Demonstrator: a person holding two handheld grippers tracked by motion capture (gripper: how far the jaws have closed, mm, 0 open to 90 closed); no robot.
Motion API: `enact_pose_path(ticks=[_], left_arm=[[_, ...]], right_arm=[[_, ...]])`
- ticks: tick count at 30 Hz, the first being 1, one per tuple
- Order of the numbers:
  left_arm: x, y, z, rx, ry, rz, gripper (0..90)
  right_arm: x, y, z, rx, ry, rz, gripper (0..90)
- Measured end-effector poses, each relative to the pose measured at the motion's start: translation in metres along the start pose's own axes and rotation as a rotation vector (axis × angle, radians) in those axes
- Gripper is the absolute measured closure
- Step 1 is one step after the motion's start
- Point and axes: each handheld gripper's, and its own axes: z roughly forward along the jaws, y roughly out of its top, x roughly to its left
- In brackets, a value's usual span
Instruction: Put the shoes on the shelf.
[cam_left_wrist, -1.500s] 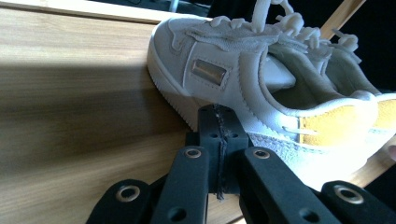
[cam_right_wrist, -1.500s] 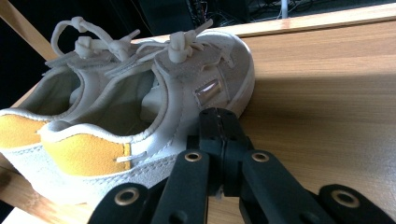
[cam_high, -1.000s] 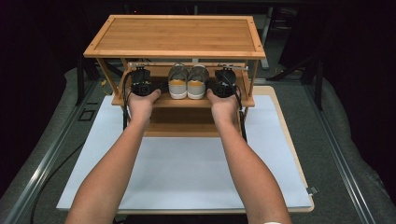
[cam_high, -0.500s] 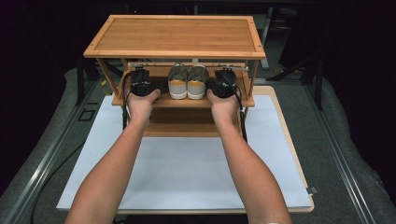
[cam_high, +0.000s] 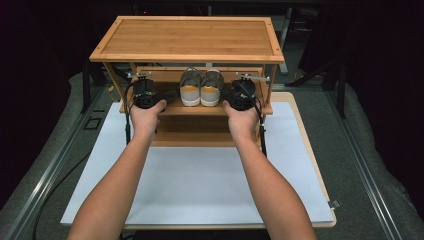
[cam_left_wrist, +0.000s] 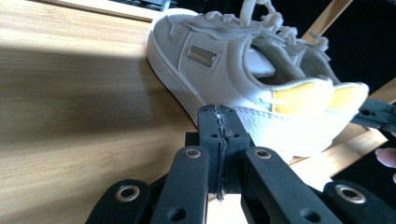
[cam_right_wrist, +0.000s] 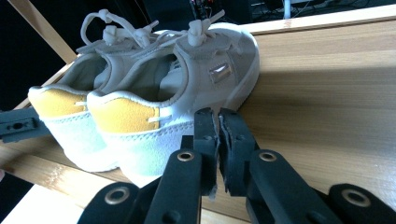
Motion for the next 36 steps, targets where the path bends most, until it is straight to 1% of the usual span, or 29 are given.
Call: enact_pose_path(ticks=[3,4,6,7,8,9,11,12,13,14,15,16,18,19,20,21,22,23,24,25,26,27,28,29,30,32,33,34,36], left_arm=[[-0.001,-0.001,-0.003,-0.004,-0.002,0.007,89.6],[-0.002,-0.001,-0.004,-0.004,-0.004,0.009,89.7],[-0.003,-0.001,-0.007,-0.009,-0.009,0.013,89.7],[-0.004,-0.001,-0.008,-0.007,-0.013,0.016,89.6],[-0.004,-0.001,-0.009,-0.008,-0.014,0.023,89.6],[-0.005,0.0,-0.01,0.001,-0.015,0.028,89.6],[-0.005,0.001,-0.013,0.009,-0.016,0.03,89.5],[-0.005,0.001,-0.015,0.007,-0.011,0.033,89.5],[-0.005,0.001,-0.017,0.006,-0.011,0.036,89.5],[-0.006,0.001,-0.02,0.009,-0.011,0.044,89.5],[-0.006,0.001,-0.022,0.004,-0.013,0.047,89.5],[-0.007,0.001,-0.025,0.005,-0.011,0.059,89.5],[-0.009,0.0,-0.031,0.004,-0.015,0.064,89.4],[-0.009,0.0,-0.031,0.004,-0.015,0.064,89.4],[-0.012,-0.002,-0.036,0.007,-0.017,0.078,89.3],[-0.012,-0.002,-0.036,0.007,-0.017,0.078,89.2],[-0.014,-0.003,-0.039,0.008,-0.022,0.086,89.2],[-0.015,-0.003,-0.041,0.004,-0.026,0.092,89.0],[-0.018,-0.004,-0.045,0.001,-0.032,0.106,88.8],[-0.019,-0.006,-0.047,-0.002,-0.037,0.112,88.6],[-0.021,-0.01,-0.054,0.0,-0.052,0.123,88.3],[-0.021,-0.01,-0.054,0.0,-0.052,0.123,88.3],[-0.022,-0.012,-0.056,0.006,-0.055,0.132,88.3],[-0.023,-0.014,-0.058,0.014,-0.057,0.141,88.3],[-0.023,-0.017,-0.06,0.016,-0.06,0.149,88.2],[-0.024,-0.023,-0.064,0.022,-0.072,0.161,87.8],[-0.023,-0.028,-0.066,0.022,-0.077,0.164,87.5],[-0.022,-0.032,-0.067,0.024,-0.079,0.164,87.3],[-0.02,-0.039,-0.07,0.025,-0.083,0.153,86.6]], right_arm=[[0.0,0.0,-0.002,-0.004,-0.003,0.001,85.7],[0.0,0.0,-0.003,-0.012,0.006,0.003,85.8],[0.0,0.0,-0.007,0.005,0.016,-0.007,86.0],[0.001,0.0,-0.008,-0.022,0.015,-0.011,86.1],[0.001,0.0,-0.008,-0.022,0.015,-0.011,86.1],[0.001,0.0,-0.01,-0.008,0.006,-0.014,86.2],[0.002,-0.001,-0.012,-0.015,0.018,-0.021,86.3],[0.002,-0.001,-0.014,0.001,0.025,-0.022,86.3],[0.003,-0.002,-0.014,-0.012,0.027,-0.02,86.3],[0.004,-0.002,-0.017,0.004,0.032,-0.03,86.2],[0.005,-0.003,-0.018,-0.006,0.022,-0.035,86.2],[0.006,-0.004,-0.019,-0.011,0.035,-0.043,86.2],[0.008,-0.006,-0.026,-0.009,0.03,-0.059,85.8],[0.008,-0.006,-0.026,-0.009,0.03,-0.059,85.8],[0.007,-0.008,-0.03,0.004,0.044,-0.059,85.7],[0.007,-0.008,-0.03,0.004,0.044,-0.059,85.7],[0.007,-0.009,-0.031,-0.004,0.034,-0.059,85.7],[0.007,-0.011,-0.034,-0.01,0.048,-0.057,85.5],[0.007,-0.012,-0.037,-0.005,0.045,-0.062,85.4],[0.007,-0.014,-0.041,0.0,0.051,-0.063,85.4],[0.006,-0.017,-0.047,-0.006,0.065,-0.075,85.2],[0.006,-0.017,-0.047,-0.006,0.065,-0.075,85.2],[0.006,-0.018,-0.05,-0.01,0.068,-0.079,85.2],[0.005,-0.019,-0.055,-0.007,0.061,-0.078,85.1],[0.003,-0.023,-0.06,-0.012,0.084,-0.07,85.0],[0.002,-0.026,-0.063,-0.01,0.083,-0.074,85.0],[0.001,-0.028,-0.066,-0.003,0.079,-0.079,84.9],[0.0,-0.032,-0.07,-0.021,0.074,-0.081,85.0],[-0.005,-0.042,-0.078,-0.025,0.084,-0.072,85.0]])
